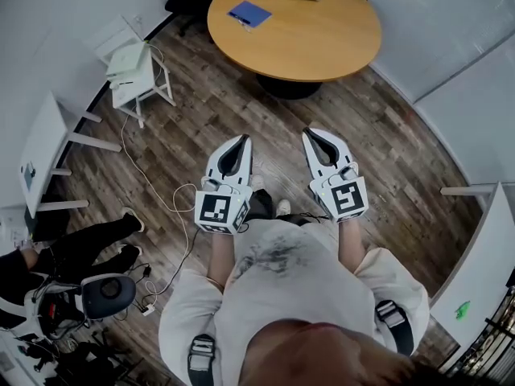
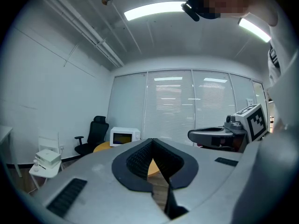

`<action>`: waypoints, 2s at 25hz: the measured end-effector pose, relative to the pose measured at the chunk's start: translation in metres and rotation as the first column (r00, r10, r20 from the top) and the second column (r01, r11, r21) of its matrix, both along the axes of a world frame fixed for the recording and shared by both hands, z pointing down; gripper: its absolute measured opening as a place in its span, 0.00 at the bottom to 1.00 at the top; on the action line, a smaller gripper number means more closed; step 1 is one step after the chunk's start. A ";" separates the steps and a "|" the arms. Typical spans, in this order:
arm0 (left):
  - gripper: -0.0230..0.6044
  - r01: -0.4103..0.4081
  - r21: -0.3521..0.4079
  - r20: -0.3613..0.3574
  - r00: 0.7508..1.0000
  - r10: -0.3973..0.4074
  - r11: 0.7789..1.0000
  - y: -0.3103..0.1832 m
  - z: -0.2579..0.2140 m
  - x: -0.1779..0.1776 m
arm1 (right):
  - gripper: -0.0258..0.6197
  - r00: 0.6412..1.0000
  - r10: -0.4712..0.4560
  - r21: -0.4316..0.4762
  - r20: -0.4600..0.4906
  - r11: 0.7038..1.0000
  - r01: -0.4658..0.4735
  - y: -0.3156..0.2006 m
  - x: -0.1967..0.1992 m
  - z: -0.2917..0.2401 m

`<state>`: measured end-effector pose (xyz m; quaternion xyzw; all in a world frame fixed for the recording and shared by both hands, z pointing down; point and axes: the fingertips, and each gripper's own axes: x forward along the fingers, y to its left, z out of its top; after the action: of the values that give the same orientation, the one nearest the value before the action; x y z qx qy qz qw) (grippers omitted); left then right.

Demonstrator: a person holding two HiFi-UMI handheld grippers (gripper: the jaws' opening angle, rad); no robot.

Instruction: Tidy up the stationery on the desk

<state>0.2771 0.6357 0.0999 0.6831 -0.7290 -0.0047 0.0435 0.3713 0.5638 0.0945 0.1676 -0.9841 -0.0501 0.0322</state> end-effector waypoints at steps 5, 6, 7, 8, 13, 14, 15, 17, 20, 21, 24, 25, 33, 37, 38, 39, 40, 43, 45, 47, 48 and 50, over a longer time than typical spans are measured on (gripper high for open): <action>0.05 0.002 0.015 0.005 1.000 -0.002 1.000 -0.013 -0.002 -0.019 | 0.14 1.000 -0.005 0.015 -0.005 1.000 0.006 -0.011 -0.019 -0.001; 0.05 0.002 0.018 0.004 1.000 -0.002 1.000 -0.017 -0.003 -0.026 | 0.14 1.000 -0.006 0.019 -0.008 1.000 0.007 -0.014 -0.026 -0.001; 0.05 0.003 0.020 0.003 1.000 -0.003 1.000 -0.021 -0.002 -0.032 | 0.14 1.000 -0.007 0.023 -0.010 1.000 0.008 -0.018 -0.033 -0.001; 0.05 0.003 0.023 0.004 1.000 -0.003 1.000 -0.025 -0.002 -0.039 | 0.14 1.000 -0.008 0.027 -0.012 1.000 0.009 -0.022 -0.039 -0.001; 0.05 -0.009 0.033 -0.004 1.000 0.009 0.999 -0.055 0.001 -0.068 | 0.14 1.000 -0.003 0.040 -0.024 0.999 0.004 -0.050 -0.070 0.003; 0.05 -0.012 0.033 -0.005 1.000 0.012 0.999 -0.061 0.001 -0.076 | 0.14 1.000 0.000 0.039 -0.025 0.999 0.001 -0.055 -0.078 0.003; 0.05 -0.014 0.034 -0.005 1.000 0.015 0.999 -0.066 0.001 -0.084 | 0.14 1.000 0.003 0.038 -0.027 0.999 -0.002 -0.061 -0.086 0.003; 0.05 -0.019 0.036 -0.005 1.000 0.020 0.999 -0.078 -0.001 -0.102 | 0.14 1.000 0.008 0.037 -0.031 0.999 -0.007 -0.071 -0.102 0.002; 0.05 -0.030 0.040 -0.008 1.000 0.031 0.999 -0.096 -0.003 -0.128 | 0.14 0.999 0.021 0.038 -0.038 0.999 -0.020 -0.087 -0.126 0.000; 0.05 -0.034 0.040 -0.010 0.999 0.035 0.999 -0.102 -0.002 -0.137 | 0.14 0.999 0.026 0.039 -0.041 0.999 -0.025 -0.092 -0.135 0.000; 0.05 -0.048 0.040 -0.017 0.999 0.049 0.998 -0.119 -0.001 -0.161 | 0.14 0.998 0.041 0.041 -0.052 0.998 -0.038 -0.108 -0.157 0.001; 0.05 -0.053 0.040 -0.018 0.998 0.054 0.998 -0.125 -0.001 -0.167 | 0.14 0.998 0.045 0.041 -0.054 0.998 -0.043 -0.113 -0.164 0.002; 0.05 -0.067 0.032 -0.028 0.997 0.068 0.997 -0.160 0.002 -0.202 | 0.14 0.996 0.063 0.027 -0.067 0.998 -0.061 -0.145 -0.198 0.007; 0.05 -0.065 0.014 -0.035 0.997 0.065 0.998 -0.179 0.009 -0.214 | 0.14 0.996 0.058 0.013 -0.068 0.998 -0.057 -0.166 -0.212 0.014; 0.05 -0.062 0.012 -0.036 0.997 0.063 0.998 -0.184 0.011 -0.218 | 0.14 0.996 0.055 0.013 -0.067 0.998 -0.054 -0.171 -0.216 0.015; 0.05 -0.058 0.009 -0.036 0.998 0.059 0.998 -0.190 0.013 -0.222 | 0.14 0.996 0.052 0.012 -0.066 0.999 -0.051 -0.176 -0.220 0.016; 0.05 -0.054 0.007 -0.037 0.998 0.054 0.999 -0.195 0.015 -0.226 | 0.14 0.997 0.049 0.008 -0.065 0.999 -0.048 -0.182 -0.224 0.017; 0.05 -0.040 -0.004 -0.038 0.998 0.040 0.999 -0.217 0.020 -0.234 | 0.14 0.998 0.032 -0.003 -0.061 0.999 -0.033 -0.205 -0.232 0.020; 0.05 -0.032 -0.010 -0.038 0.999 0.032 0.999 -0.232 0.023 -0.238 | 0.14 0.998 0.019 -0.007 -0.061 1.000 -0.019 -0.222 -0.237 0.023; 0.05 -0.021 -0.015 -0.038 0.999 0.020 1.000 -0.248 0.026 -0.243 | 0.14 0.998 0.008 -0.010 -0.065 1.000 -0.009 -0.240 -0.244 0.026; 0.05 -0.012 -0.018 -0.037 0.999 0.011 1.000 -0.255 0.027 -0.247 | 0.14 0.998 0.001 -0.012 -0.066 1.000 -0.002 -0.249 -0.248 0.027; 0.05 0.009 -0.025 -0.038 0.999 -0.010 1.000 -0.271 0.028 -0.254 | 0.14 0.998 -0.023 -0.015 -0.063 1.000 0.022 -0.266 -0.257 0.028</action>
<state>0.0234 0.3650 0.1281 0.6789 -0.7312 -0.0087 0.0657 0.1142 0.2983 0.1220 0.1545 -0.9847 -0.0486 0.0641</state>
